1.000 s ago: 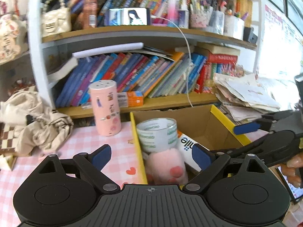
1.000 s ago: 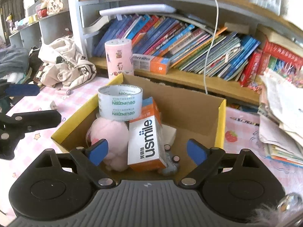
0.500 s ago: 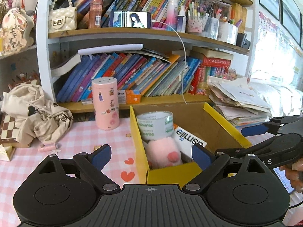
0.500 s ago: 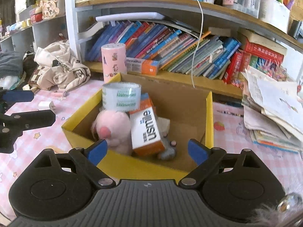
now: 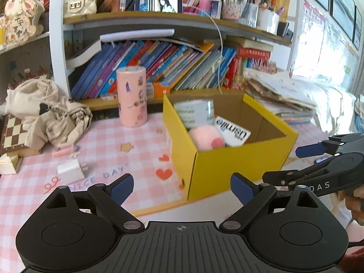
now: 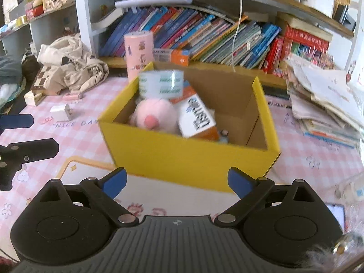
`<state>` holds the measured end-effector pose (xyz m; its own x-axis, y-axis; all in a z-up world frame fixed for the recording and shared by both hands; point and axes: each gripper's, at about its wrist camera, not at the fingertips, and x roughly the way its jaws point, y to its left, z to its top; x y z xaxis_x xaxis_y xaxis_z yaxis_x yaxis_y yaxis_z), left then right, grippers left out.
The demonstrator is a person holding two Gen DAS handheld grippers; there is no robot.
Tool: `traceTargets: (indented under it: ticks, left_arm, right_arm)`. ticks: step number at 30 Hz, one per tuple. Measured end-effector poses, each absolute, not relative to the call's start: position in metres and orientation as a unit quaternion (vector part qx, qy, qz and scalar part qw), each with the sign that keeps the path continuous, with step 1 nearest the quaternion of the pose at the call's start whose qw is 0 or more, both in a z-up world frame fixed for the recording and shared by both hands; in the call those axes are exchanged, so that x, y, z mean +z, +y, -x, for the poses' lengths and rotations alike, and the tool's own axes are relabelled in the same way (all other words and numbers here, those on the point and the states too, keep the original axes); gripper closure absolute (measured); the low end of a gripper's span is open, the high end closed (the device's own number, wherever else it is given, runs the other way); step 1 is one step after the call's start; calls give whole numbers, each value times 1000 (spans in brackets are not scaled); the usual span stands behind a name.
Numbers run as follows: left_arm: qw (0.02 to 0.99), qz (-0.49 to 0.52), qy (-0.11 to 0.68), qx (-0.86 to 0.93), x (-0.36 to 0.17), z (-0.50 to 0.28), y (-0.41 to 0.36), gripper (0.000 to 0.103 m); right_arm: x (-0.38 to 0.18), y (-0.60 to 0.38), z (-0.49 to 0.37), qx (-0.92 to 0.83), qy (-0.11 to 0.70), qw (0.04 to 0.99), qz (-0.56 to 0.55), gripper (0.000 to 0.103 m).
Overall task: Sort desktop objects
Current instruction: 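Withdraw both open tools from the box toward the white charger and pink cutter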
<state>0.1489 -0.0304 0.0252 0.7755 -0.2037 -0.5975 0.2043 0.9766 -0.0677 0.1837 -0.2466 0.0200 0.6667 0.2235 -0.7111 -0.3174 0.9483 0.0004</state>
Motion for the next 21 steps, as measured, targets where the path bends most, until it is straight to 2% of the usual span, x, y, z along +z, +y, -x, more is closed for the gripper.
traceTargets:
  ticks: [13, 21]
  left_arm:
    - [931, 2, 347, -116, 13, -134, 0, 9]
    - [919, -43, 363, -148, 4, -123, -2, 9]
  right_arm:
    - [0, -203, -153, 135, 413, 899, 61, 3]
    - [-9, -183, -143, 138, 439, 886, 50, 3]
